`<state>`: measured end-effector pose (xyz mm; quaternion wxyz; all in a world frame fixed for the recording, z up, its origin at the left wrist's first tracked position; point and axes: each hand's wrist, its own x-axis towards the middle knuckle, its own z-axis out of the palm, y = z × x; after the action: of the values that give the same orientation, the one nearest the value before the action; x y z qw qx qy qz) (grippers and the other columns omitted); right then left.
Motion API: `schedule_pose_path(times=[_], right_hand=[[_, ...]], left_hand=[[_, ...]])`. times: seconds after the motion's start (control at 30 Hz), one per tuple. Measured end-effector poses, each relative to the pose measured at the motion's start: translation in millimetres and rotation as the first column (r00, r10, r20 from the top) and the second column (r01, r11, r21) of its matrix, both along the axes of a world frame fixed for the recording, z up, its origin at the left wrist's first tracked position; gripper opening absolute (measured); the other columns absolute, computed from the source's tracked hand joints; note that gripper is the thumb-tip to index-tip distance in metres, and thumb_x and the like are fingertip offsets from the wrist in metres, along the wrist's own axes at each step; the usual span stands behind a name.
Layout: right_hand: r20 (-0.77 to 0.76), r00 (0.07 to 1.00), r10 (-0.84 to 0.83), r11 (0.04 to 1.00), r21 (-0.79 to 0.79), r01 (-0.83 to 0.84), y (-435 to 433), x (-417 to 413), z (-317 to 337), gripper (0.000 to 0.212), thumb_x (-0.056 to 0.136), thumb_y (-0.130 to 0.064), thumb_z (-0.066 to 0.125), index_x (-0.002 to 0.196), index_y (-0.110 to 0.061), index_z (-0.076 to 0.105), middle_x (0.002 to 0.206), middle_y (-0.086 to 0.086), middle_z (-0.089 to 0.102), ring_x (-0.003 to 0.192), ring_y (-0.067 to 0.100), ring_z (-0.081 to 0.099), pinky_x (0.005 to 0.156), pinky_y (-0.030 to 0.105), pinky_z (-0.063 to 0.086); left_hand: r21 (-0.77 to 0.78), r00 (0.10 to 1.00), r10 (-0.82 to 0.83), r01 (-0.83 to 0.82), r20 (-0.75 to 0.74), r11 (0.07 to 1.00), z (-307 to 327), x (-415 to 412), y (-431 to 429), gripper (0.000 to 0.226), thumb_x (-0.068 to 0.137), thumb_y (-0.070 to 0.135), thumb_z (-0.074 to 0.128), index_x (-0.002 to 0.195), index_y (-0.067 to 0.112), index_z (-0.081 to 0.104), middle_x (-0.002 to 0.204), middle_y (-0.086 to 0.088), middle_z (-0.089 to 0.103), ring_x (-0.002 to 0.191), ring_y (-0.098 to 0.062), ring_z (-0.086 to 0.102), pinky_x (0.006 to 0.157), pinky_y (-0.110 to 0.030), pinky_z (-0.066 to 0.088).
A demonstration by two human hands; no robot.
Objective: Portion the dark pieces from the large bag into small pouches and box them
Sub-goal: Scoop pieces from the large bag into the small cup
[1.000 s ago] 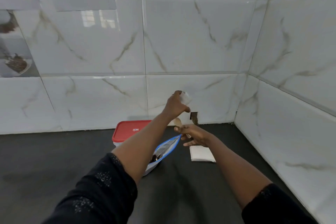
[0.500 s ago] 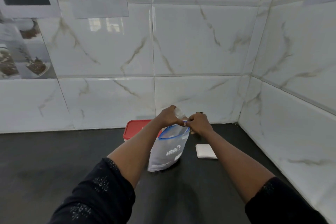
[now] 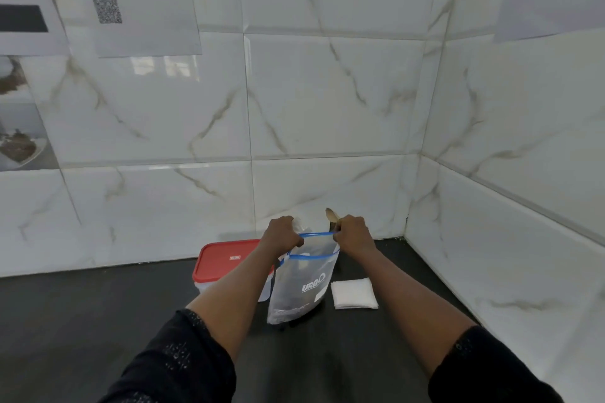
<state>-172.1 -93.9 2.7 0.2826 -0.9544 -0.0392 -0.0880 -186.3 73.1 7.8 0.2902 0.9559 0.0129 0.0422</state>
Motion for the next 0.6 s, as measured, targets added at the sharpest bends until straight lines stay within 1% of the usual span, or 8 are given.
schedule_pose_path(times=[0.1, 0.17, 0.27, 0.33, 0.43, 0.5, 0.57, 0.6], right_hand=[[0.006, 1.000, 0.011, 0.996, -0.091, -0.010, -3.0, 6.8, -3.4, 0.023, 0.088, -0.005, 0.051, 0.101, 0.003, 0.068, 0.103, 0.019, 0.065, 0.094, 0.031, 0.063, 0.077, 0.031, 0.049], [0.034, 0.999, 0.010, 0.994, -0.113, -0.006, -5.4, 13.5, -7.3, 0.023, 0.089, -0.003, 0.049, 0.098, 0.003, 0.068, 0.102, 0.019, 0.066, 0.094, 0.030, 0.062, 0.076, 0.031, 0.048], [0.097, 0.994, -0.044, 0.996, -0.072, 0.051, -9.6, 22.6, -9.6, 0.022, 0.093, -0.006, 0.049, 0.100, 0.001, 0.068, 0.102, 0.017, 0.064, 0.091, 0.027, 0.064, 0.075, 0.028, 0.048], [0.130, 0.985, -0.110, 0.994, 0.001, 0.111, -13.2, 20.2, -12.2, 0.021, 0.093, -0.012, 0.052, 0.103, -0.001, 0.066, 0.104, 0.015, 0.062, 0.091, 0.026, 0.064, 0.079, 0.030, 0.051], [0.088, 0.981, -0.170, 0.985, 0.053, 0.166, -20.4, 5.4, -22.6, 0.020, 0.091, -0.013, 0.053, 0.107, -0.003, 0.060, 0.110, 0.013, 0.057, 0.096, 0.028, 0.061, 0.082, 0.036, 0.051], [0.029, 0.983, -0.184, 0.983, 0.019, 0.183, -23.7, -5.8, -32.1, 0.026, 0.089, -0.015, 0.056, 0.113, -0.006, 0.053, 0.117, 0.011, 0.050, 0.100, 0.028, 0.059, 0.083, 0.036, 0.049], [-0.047, 0.979, -0.200, 0.980, 0.003, 0.201, -24.1, -21.4, -42.4, 0.043, 0.083, -0.021, 0.066, 0.119, -0.008, 0.045, 0.124, 0.009, 0.042, 0.103, 0.028, 0.058, 0.082, 0.036, 0.049], [-0.080, 0.975, -0.205, 0.978, 0.004, 0.206, -24.0, -28.5, -47.3, 0.055, 0.080, -0.024, 0.071, 0.123, -0.009, 0.041, 0.127, 0.008, 0.037, 0.106, 0.027, 0.057, 0.083, 0.036, 0.050]], left_hand=[[-0.013, 1.000, 0.008, -0.007, 0.004, 1.000, -1.7, 15.5, -3.9, 0.044, 0.073, 0.013, 0.067, 0.114, 0.003, 0.054, 0.116, -0.012, 0.059, 0.099, -0.024, 0.051, 0.075, -0.025, 0.038], [-0.020, 1.000, 0.000, 0.000, 0.018, 1.000, -0.8, 24.9, -6.0, 0.042, 0.072, 0.012, 0.066, 0.112, 0.003, 0.055, 0.114, -0.012, 0.060, 0.094, -0.023, 0.051, 0.073, -0.025, 0.036], [-0.066, 0.995, -0.013, 0.019, 0.101, 0.998, 0.2, 38.9, -13.2, 0.036, 0.075, 0.008, 0.063, 0.109, 0.004, 0.055, 0.106, -0.013, 0.062, 0.086, -0.023, 0.050, 0.068, -0.026, 0.038], [-0.125, 0.987, -0.025, 0.045, 0.157, 0.991, 0.8, 38.5, -18.5, 0.039, 0.075, 0.006, 0.062, 0.113, 0.011, 0.055, 0.100, -0.013, 0.063, 0.080, -0.024, 0.054, 0.062, -0.028, 0.042], [-0.098, 0.981, -0.104, 0.121, 0.166, 0.988, -6.3, 31.2, -26.5, 0.046, 0.074, 0.003, 0.059, 0.118, 0.015, 0.054, 0.098, -0.015, 0.064, 0.080, -0.029, 0.056, 0.062, -0.027, 0.040], [-0.038, 0.978, -0.167, 0.174, 0.128, 0.984, -14.0, 22.7, -30.2, 0.048, 0.075, 0.002, 0.057, 0.121, 0.014, 0.052, 0.097, -0.015, 0.063, 0.079, -0.027, 0.053, 0.061, -0.027, 0.036], [-0.016, 0.977, -0.204, 0.205, 0.066, 0.979, -25.7, 10.8, -33.2, 0.048, 0.077, 0.007, 0.057, 0.124, 0.014, 0.050, 0.099, -0.014, 0.062, 0.082, -0.027, 0.054, 0.060, -0.027, 0.038], [-0.004, 0.977, -0.212, 0.212, 0.035, 0.977, -32.4, 6.4, -33.8, 0.049, 0.077, 0.010, 0.059, 0.125, 0.014, 0.050, 0.104, -0.015, 0.061, 0.089, -0.029, 0.056, 0.064, -0.027, 0.040]])
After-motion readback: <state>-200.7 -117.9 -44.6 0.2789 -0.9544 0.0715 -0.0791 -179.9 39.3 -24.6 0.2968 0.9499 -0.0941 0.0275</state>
